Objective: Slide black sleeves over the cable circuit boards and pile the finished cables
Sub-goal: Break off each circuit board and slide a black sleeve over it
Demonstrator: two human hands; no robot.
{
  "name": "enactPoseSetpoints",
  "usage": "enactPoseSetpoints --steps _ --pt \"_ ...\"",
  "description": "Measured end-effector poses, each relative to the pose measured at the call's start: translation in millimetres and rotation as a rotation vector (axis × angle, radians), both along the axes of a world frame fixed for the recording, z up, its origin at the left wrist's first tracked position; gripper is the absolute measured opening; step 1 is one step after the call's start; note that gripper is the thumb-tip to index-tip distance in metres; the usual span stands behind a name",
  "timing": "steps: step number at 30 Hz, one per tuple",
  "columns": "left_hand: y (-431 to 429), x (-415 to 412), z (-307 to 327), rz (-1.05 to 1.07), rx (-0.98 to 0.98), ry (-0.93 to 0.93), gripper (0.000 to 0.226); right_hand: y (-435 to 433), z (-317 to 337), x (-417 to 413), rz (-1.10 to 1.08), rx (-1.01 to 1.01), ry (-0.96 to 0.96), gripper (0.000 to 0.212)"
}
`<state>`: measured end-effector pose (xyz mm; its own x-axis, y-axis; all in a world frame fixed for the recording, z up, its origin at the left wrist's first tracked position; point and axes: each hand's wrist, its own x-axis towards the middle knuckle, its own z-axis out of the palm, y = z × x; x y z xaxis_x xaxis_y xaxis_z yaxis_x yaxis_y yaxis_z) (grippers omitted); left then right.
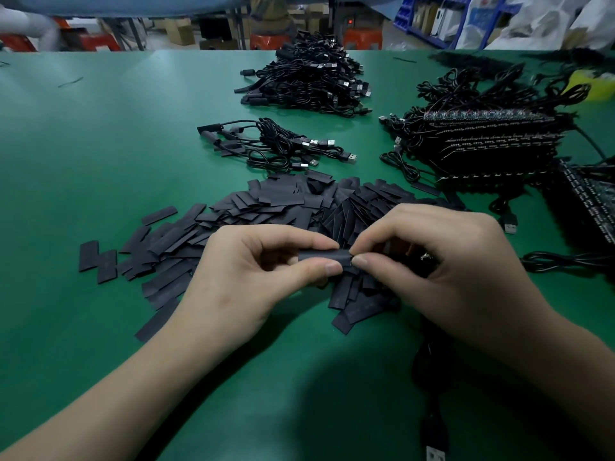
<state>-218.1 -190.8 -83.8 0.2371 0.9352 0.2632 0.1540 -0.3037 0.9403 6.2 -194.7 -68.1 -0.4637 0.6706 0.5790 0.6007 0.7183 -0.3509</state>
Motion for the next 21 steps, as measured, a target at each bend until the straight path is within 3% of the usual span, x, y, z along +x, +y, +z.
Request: enactPoseSetpoints --steps 3,21 --pt "-0.4 0.3 0.8 0.046 0.031 -0.021 0.022 -0.1 0.9 0.4 -0.057 -0.026 0.024 0.012" --pt "-6.0 0.9 0.5 0.134 0.227 0.146 0.023 -5.4 -4.6 -4.4 -0.085 0.035 0.053 0.006"
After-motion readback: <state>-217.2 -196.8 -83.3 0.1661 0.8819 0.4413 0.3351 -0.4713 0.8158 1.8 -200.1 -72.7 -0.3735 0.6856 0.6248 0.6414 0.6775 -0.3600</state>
